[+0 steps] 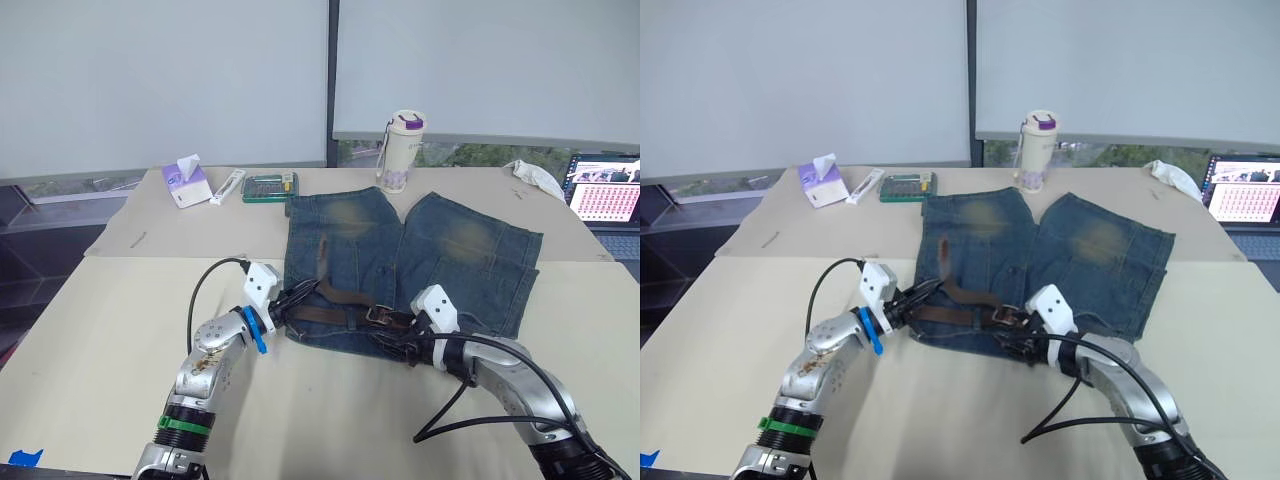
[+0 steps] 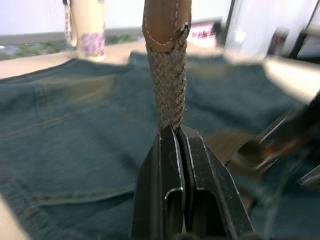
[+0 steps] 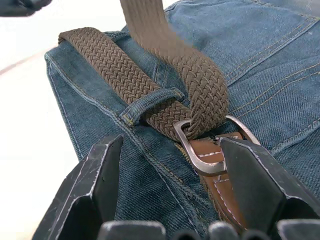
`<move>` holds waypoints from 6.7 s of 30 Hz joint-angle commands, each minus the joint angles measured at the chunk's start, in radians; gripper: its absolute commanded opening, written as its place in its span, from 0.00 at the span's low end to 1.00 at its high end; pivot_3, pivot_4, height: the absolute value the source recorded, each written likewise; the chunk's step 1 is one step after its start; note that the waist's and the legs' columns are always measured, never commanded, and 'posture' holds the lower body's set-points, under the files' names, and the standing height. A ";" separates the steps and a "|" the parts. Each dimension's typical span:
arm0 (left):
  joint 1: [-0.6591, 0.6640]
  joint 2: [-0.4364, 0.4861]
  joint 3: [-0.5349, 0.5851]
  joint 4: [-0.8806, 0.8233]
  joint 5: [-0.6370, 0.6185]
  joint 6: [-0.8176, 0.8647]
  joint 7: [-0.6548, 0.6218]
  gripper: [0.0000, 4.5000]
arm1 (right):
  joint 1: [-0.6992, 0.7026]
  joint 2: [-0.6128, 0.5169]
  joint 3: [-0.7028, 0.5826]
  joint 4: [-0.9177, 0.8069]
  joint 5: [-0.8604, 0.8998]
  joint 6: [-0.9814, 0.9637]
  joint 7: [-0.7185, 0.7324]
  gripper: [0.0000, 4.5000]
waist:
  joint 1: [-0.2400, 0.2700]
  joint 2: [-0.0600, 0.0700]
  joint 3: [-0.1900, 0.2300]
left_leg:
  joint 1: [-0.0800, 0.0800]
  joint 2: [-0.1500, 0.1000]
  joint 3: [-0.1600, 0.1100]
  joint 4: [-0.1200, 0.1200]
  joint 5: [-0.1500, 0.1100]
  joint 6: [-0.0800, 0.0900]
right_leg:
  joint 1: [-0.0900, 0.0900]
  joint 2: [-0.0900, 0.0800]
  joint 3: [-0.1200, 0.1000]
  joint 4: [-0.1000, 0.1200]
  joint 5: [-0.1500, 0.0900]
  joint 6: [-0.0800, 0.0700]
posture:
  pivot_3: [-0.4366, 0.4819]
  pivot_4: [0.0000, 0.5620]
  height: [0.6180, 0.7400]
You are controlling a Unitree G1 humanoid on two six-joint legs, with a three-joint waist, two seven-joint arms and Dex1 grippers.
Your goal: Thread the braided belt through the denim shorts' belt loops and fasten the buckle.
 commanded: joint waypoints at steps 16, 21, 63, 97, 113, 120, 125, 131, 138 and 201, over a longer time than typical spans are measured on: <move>-0.035 -0.131 0.273 -0.126 -0.433 0.196 0.118 0.00 | -0.001 -0.072 0.027 0.050 -0.092 -0.080 0.109 0.76 | -0.007 -0.001 0.000 | 0.000 0.000 0.000 0.000 0.000 0.000 | 0.000 0.002 0.000 0.000 0.000 0.001 | 0.48 0.27 1.00; 0.062 -0.091 0.191 -0.168 -0.372 0.197 0.059 0.00 | -0.058 -0.078 -0.063 0.050 0.015 -0.028 0.163 0.76 | -0.007 -0.002 0.000 | 0.000 0.001 0.000 0.000 0.000 0.000 | 0.000 0.002 0.000 0.000 0.000 0.000 | 0.48 0.27 1.00; 0.114 -0.064 0.143 -0.160 -0.254 0.157 0.053 0.00 | -0.211 -0.029 0.035 0.225 -0.165 -0.162 0.229 0.01 | 0.003 -0.002 0.001 | -0.001 0.000 0.000 0.000 0.000 0.000 | -0.001 0.000 0.000 0.000 0.000 0.000 | 0.48 0.27 1.00; 0.104 -0.036 0.192 -0.041 -0.130 0.094 0.174 0.00 | -0.167 0.018 0.006 0.284 -0.116 -0.252 0.287 0.01 | -0.006 -0.001 0.000 | 0.000 0.001 0.000 -0.001 0.000 0.000 | -0.002 0.001 0.000 0.000 0.000 0.000 | 0.48 0.27 1.00; 0.107 -0.039 0.184 -0.048 -0.119 0.097 0.169 0.00 | -0.207 0.046 0.011 0.397 -0.135 -0.345 0.298 0.01 | -0.007 -0.001 0.000 | 0.000 0.001 0.000 -0.001 0.000 -0.001 | -0.002 0.001 0.000 0.001 0.000 0.000 | 0.48 0.27 1.00; 0.106 -0.041 0.183 -0.048 -0.118 0.096 0.167 0.00 | -0.211 0.041 0.022 0.403 -0.158 -0.347 0.290 0.01 | -0.008 -0.001 0.000 | 0.000 0.001 0.000 -0.001 -0.001 -0.001 | -0.002 0.001 0.000 0.001 0.000 0.000 | 0.48 0.27 1.00; 0.105 -0.040 0.183 -0.047 -0.118 0.096 0.165 0.00 | -0.217 0.041 0.042 0.415 -0.189 -0.340 0.282 0.01 | -0.008 -0.001 0.000 | 0.000 0.001 0.000 -0.001 -0.001 -0.001 | -0.002 0.001 0.000 0.001 0.000 0.000 | 0.48 0.27 1.00; 0.105 -0.041 0.183 -0.049 -0.118 0.096 0.166 0.00 | -0.224 0.038 0.067 0.430 -0.215 -0.338 0.294 0.01 | -0.010 -0.001 0.000 | 0.000 0.002 0.000 -0.001 -0.001 -0.001 | -0.002 0.001 0.000 0.001 0.000 0.000 | 0.48 0.27 1.00; 0.100 -0.038 0.183 -0.049 -0.112 0.087 0.165 0.00 | -0.226 0.033 0.110 0.430 -0.245 -0.288 0.310 0.01 | -0.014 -0.001 0.000 | 0.000 0.002 0.000 -0.001 -0.001 -0.001 | -0.002 0.001 0.000 0.001 0.000 0.000 | 0.48 0.27 1.00; -0.182 -0.053 0.080 -0.186 -0.405 0.367 0.000 0.00 | -0.204 0.033 0.181 0.379 -0.329 0.009 0.237 0.01 | -0.017 -0.014 -0.020 | 0.019 0.003 -0.002 -0.001 -0.008 -0.003 | 0.019 0.003 0.000 -0.001 -0.008 0.001 | 0.48 0.27 1.00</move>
